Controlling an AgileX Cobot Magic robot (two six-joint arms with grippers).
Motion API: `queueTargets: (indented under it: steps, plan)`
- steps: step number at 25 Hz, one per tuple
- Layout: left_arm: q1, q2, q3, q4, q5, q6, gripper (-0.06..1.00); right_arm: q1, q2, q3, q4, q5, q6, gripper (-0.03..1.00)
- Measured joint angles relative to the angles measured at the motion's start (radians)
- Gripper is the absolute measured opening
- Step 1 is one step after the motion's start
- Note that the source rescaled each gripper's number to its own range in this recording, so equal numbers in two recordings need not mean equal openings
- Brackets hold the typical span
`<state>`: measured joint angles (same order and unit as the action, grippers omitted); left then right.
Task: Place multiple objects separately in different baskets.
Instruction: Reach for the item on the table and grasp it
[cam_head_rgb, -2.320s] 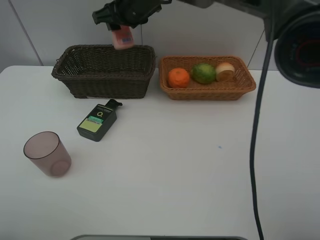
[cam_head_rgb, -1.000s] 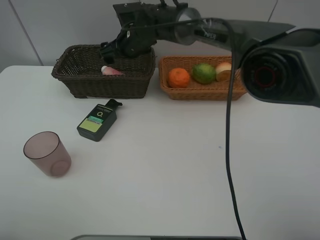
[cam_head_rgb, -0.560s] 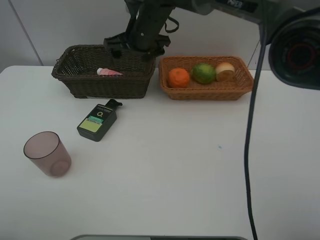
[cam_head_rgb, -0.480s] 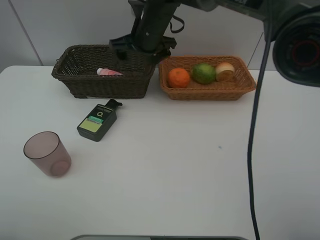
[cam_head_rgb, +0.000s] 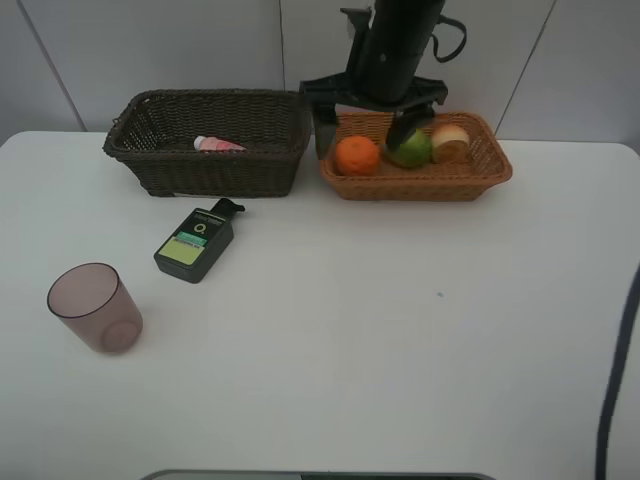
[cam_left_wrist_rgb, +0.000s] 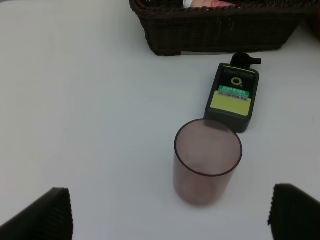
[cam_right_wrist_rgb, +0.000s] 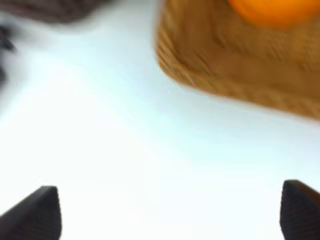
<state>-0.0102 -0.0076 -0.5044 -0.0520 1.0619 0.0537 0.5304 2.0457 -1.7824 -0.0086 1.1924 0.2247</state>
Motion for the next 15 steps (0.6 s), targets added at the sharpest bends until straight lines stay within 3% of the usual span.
queueTargets:
  steps: [7, 15]
  plan:
    - [0.0, 0.0, 0.0, 0.0, 0.0, 0.0, 1.0, -0.156, -0.322, 0.442, 0.0, -0.153, 0.0, 0.93]
    - [0.0, 0.0, 0.0, 0.0, 0.0, 0.0, 1.0, -0.373, -0.738, 0.747, -0.043, -0.168, 0.003, 0.93]
